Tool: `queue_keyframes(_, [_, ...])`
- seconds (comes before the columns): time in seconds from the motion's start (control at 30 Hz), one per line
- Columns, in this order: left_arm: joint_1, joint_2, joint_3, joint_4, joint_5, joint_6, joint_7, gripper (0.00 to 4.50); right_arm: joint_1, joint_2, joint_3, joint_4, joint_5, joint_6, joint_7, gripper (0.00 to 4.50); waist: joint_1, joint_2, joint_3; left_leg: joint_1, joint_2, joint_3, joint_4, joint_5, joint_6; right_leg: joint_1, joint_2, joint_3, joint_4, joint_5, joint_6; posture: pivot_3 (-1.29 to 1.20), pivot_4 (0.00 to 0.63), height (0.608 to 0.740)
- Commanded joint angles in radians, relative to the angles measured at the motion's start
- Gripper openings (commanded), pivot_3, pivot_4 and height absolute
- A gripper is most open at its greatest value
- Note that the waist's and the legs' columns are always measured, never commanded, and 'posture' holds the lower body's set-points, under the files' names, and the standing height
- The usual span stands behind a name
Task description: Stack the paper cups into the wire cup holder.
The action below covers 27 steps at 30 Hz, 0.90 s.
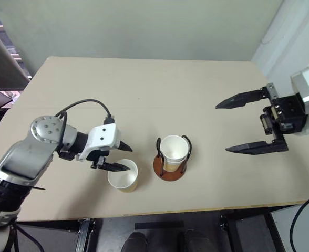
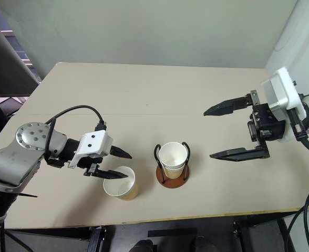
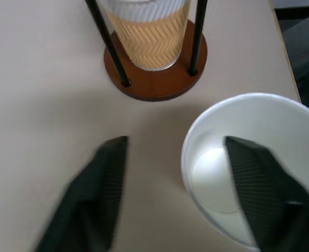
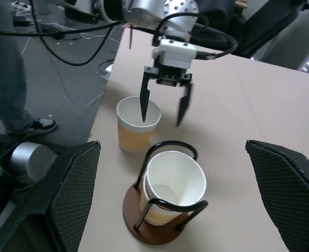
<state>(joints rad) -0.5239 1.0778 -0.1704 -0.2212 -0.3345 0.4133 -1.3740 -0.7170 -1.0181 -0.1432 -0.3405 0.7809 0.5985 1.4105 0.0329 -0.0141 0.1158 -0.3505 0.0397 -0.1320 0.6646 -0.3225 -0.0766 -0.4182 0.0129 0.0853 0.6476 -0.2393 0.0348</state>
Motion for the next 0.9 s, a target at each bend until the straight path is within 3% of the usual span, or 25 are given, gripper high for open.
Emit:
queue_keyframes(0.03, [-0.017,-0.006,-0.001,0.004,0.019,-0.019,-0.02,1.63,0.005,-0.025,-0.046,-0.037,0.015,0.0,-0.023,4.5,0.0,0.0,0.0,0.0,0.0,0.0,0.0,0.0,0.0,0.0,0.0,0.0,0.0,0.0,0.0,0.0,0.15,0.74])
queue_keyframes(0.17, [-0.018,-0.013,0.004,0.013,0.024,-0.024,-0.036,0.15,0.01,-0.031,-0.048,-0.04,0.013,-0.002,-0.037,4.5,-0.001,0.0,0.0,0.0,0.0,0.0,0.0,0.0,0.0,0.0,0.0,0.0,0.0,0.001,0.001,0.0,0.15,0.74])
queue_keyframes(0.2, [-0.018,-0.014,0.004,0.014,0.025,-0.025,-0.037,0.07,0.013,-0.033,-0.047,-0.039,0.01,-0.004,-0.038,4.5,0.0,0.0,0.0,0.0,0.0,0.0,0.0,0.0,0.0,0.0,0.0,0.0,0.0,0.001,0.001,0.0,0.15,0.74])
queue_keyframes(0.47, [-0.048,-0.033,0.047,0.018,-0.025,-0.02,-0.054,0.07,0.015,-0.038,-0.038,-0.019,-0.013,-0.031,-0.036,4.5,0.0,0.0,0.0,0.0,0.0,0.0,0.001,0.0,0.001,0.0,0.0,0.0,0.0,0.001,0.002,0.0,0.15,0.74])
queue_keyframes(0.7, [-0.242,-0.081,0.094,0.111,-0.107,-0.016,-0.109,0.07,0.018,-0.053,-0.053,0.005,-0.013,-0.047,-0.025,4.5,0.003,0.0,0.0,-0.001,0.0,0.0,0.002,0.0,0.001,0.0,0.0,0.0,-0.001,0.002,0.003,0.0,0.15,0.74])
queue_keyframes(0.9, [-0.458,-0.167,0.062,0.275,-0.071,-0.088,-0.163,0.07,0.041,-0.059,-0.065,0.0,-0.02,-0.051,-0.045,4.5,0.007,0.0,0.0,-0.002,0.0,0.0,0.003,0.0,0.001,0.0,0.0,0.0,-0.002,0.003,0.005,0.0,0.15,0.74])
